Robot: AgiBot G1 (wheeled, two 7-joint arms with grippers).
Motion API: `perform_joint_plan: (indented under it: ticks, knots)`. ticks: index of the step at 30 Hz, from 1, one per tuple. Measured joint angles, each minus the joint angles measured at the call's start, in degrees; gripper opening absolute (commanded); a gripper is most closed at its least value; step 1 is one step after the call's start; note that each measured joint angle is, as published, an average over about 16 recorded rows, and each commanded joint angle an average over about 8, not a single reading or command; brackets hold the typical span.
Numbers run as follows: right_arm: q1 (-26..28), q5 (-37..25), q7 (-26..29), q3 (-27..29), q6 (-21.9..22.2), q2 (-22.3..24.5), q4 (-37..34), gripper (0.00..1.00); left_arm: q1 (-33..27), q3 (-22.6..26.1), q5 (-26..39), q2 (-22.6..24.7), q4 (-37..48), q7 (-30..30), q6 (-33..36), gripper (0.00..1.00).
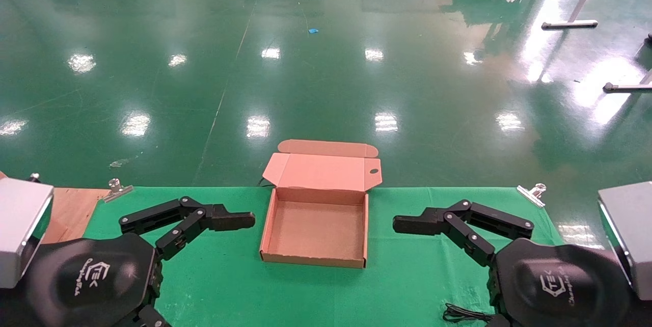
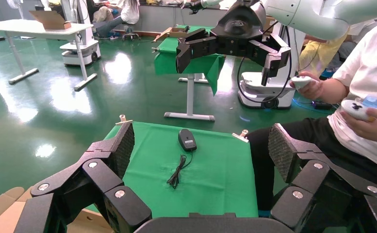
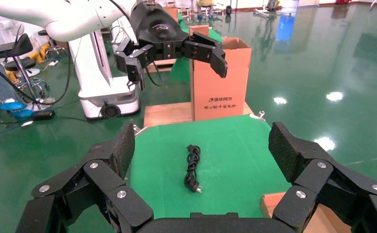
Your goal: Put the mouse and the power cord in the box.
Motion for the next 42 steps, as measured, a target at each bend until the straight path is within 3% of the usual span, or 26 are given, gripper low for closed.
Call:
perform_joint_plan:
  ticks: [7,12,17,29,36,42]
  knots:
    - [0.5,-2.2,-1.5,-0.7,-0.5,-0.3,-0.6,1.0,-0.7,1.1,2.3,0.3,1.0,0.2,0.2,1.0]
    - [2.4,-8.0,-3.9,-2.8,-1.1,-0.8,-1.5,1.0,-2.4,3.1,7.3,0.8,3.5,1.3,0.6,1.0]
    - [5.9,-18.0,-7.1,-6.4,-1.8,-1.9,-2.9,1.0,-5.1,6.4,15.6,1.8,8.3,4.0,0.8,1.0]
    - [16.4,-50.0,-16.2,-19.2,-0.7,-8.5,-9.5,1.0,-15.0,16.6,41.5,7.1,26.7,16.7,-2.3,1.0]
    - [19.4,-64.3,-21.7,-25.2,4.1,-14.3,-17.3,1.0,-20.5,22.0,53.6,11.5,38.6,24.9,-5.2,1.0]
    - [20.6,-70.3,-26.6,-27.7,10.0,-19.3,-26.6,1.0,-23.1,24.8,58.9,15.1,47.7,30.5,-7.3,1.0]
